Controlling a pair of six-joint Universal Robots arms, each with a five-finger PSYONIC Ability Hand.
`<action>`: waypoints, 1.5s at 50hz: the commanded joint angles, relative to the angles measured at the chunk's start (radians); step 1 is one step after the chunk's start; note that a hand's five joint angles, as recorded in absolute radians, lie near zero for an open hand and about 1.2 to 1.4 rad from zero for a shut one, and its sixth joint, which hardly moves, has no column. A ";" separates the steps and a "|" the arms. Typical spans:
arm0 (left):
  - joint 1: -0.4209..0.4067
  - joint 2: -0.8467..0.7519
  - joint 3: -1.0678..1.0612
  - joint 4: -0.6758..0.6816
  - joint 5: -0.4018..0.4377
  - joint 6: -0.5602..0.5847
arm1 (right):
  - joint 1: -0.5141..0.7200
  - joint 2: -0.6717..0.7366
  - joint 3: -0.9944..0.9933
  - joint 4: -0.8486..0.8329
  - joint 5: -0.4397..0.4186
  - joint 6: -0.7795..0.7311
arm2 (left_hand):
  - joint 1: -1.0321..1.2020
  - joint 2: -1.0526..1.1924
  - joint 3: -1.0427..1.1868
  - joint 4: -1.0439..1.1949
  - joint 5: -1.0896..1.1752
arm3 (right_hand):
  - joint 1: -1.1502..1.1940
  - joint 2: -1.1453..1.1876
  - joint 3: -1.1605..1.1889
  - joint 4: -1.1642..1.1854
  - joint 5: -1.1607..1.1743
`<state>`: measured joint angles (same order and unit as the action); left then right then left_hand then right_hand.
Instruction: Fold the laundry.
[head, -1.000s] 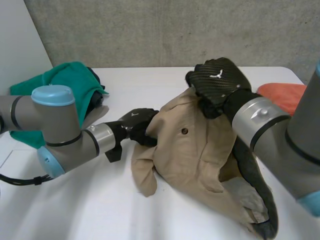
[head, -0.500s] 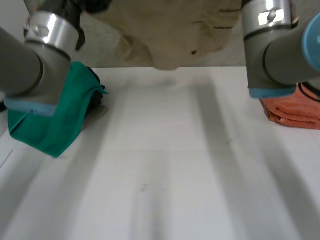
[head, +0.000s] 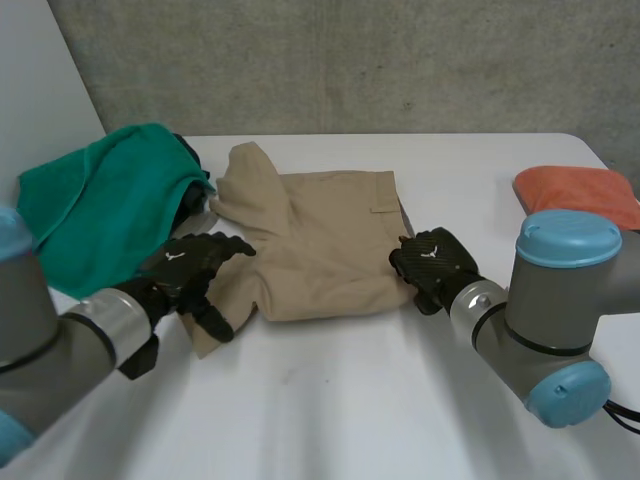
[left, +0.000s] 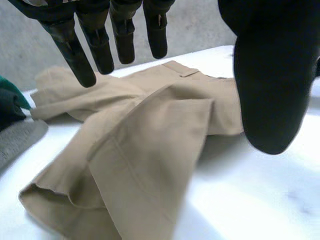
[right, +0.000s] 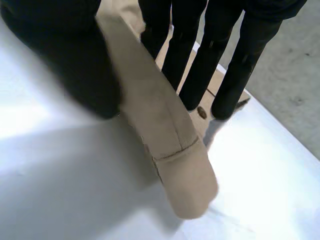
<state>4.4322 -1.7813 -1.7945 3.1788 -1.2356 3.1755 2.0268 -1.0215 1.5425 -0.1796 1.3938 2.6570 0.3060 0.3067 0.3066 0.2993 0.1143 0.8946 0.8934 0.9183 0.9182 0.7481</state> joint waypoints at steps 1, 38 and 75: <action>0.055 0.057 0.070 -0.152 0.113 0.011 | 0.009 -0.064 -0.012 0.005 0.001 0.058 | 0.004 0.003 0.004 0.011 0.021 | -0.493 -0.492 -0.517 -0.517 -0.521; 0.006 -0.353 0.383 -0.189 -0.005 0.178 | -0.014 -0.002 0.157 -0.167 0.068 0.109 | 0.752 0.752 0.752 0.759 0.770 | -0.283 -0.282 -0.306 -0.306 -0.311; -0.027 0.238 -0.144 -0.677 0.030 0.632 | -0.123 -0.357 0.206 0.497 -0.050 -0.376 | 1.090 1.090 1.090 1.097 1.107 | 0.502 0.503 0.478 0.478 0.474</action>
<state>4.4242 -1.6121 -1.8399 2.5723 -1.2329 3.7121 1.9421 -1.3061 1.7172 0.0966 1.3803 2.4090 1.1413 1.1942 1.1878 1.1989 0.9995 1.1289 1.1814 1.1858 1.1950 0.5774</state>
